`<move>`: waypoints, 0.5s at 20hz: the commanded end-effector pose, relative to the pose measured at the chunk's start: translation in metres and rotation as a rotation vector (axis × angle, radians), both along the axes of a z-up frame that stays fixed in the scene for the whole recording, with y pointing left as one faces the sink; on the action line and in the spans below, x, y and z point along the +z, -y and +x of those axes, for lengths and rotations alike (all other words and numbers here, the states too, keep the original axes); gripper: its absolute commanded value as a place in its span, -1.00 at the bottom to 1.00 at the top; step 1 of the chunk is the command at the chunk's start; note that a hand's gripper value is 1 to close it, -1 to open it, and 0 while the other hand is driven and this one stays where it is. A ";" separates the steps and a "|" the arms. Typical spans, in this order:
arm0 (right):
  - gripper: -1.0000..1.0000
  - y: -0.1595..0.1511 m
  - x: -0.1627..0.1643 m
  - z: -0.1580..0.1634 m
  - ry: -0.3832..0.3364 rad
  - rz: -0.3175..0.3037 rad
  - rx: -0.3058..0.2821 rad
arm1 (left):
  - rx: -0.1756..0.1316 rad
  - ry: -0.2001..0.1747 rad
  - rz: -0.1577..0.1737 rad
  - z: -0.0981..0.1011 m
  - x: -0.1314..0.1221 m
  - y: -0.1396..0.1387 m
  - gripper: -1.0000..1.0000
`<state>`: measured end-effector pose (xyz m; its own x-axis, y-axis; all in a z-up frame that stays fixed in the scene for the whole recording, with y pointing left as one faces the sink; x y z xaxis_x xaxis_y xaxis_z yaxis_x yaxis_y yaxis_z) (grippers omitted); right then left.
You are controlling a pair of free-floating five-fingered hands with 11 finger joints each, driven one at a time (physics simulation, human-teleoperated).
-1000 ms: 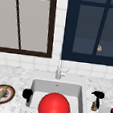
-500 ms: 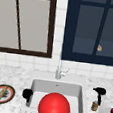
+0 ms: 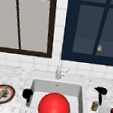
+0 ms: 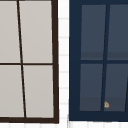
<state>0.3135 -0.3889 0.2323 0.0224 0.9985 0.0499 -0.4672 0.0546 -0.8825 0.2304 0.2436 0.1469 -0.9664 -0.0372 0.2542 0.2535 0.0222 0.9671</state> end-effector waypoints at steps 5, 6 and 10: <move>-1.00 0.000 0.025 0.005 0.040 0.019 -0.168 | 0.000 0.000 0.000 0.000 0.000 0.000 0.00; -1.00 0.000 0.029 0.008 0.047 0.020 -0.175 | 0.000 0.000 0.000 0.000 0.000 0.000 0.00; -1.00 0.001 0.039 0.011 0.068 0.038 -0.203 | 0.000 0.000 0.000 0.000 0.000 0.000 0.00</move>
